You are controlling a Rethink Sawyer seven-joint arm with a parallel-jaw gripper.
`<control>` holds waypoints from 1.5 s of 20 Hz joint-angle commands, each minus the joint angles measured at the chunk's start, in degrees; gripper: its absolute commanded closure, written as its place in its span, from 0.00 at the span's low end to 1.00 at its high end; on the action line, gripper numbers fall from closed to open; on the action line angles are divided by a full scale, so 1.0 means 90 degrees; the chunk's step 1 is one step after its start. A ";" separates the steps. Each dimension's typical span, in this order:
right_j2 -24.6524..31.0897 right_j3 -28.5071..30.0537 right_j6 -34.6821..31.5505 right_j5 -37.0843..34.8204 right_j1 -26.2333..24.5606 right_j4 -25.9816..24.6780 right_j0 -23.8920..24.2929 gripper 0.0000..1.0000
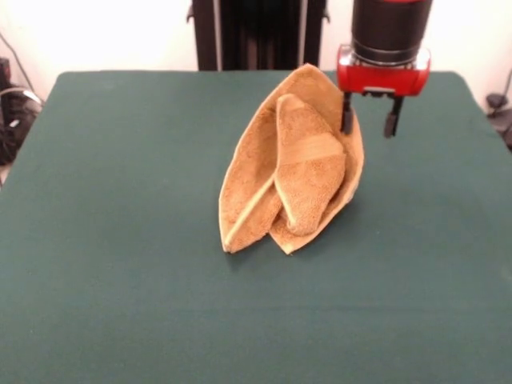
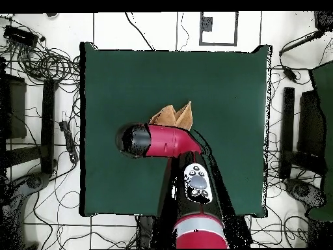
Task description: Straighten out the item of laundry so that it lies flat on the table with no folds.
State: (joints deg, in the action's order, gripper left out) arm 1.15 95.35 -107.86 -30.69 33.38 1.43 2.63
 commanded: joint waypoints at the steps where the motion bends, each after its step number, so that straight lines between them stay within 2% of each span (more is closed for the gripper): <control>1: 0.0382 0.0761 -0.1460 0.0526 -0.0399 0.0454 -0.0068 0.00; 8: -0.0078 0.0504 -0.1260 0.0432 -0.0783 0.0143 -0.0200 0.00; 13: -0.0119 0.0570 -0.1325 0.0603 -0.0838 0.0214 -0.0180 0.00; 14: -0.0086 0.0579 -0.1259 0.0783 -0.0840 0.0164 -0.0152 1.00; 19: -0.0047 0.0593 -0.1239 0.0727 -0.0772 0.0221 -0.0111 1.00; 25: -0.0079 0.1460 -0.1925 0.0432 0.0105 0.0741 -0.0494 1.00; 30: 0.0125 0.2088 -0.2334 0.0122 0.0991 0.1448 -0.0899 1.00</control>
State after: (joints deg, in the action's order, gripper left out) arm -1.43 103.43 -108.10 -27.17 35.07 7.10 -0.14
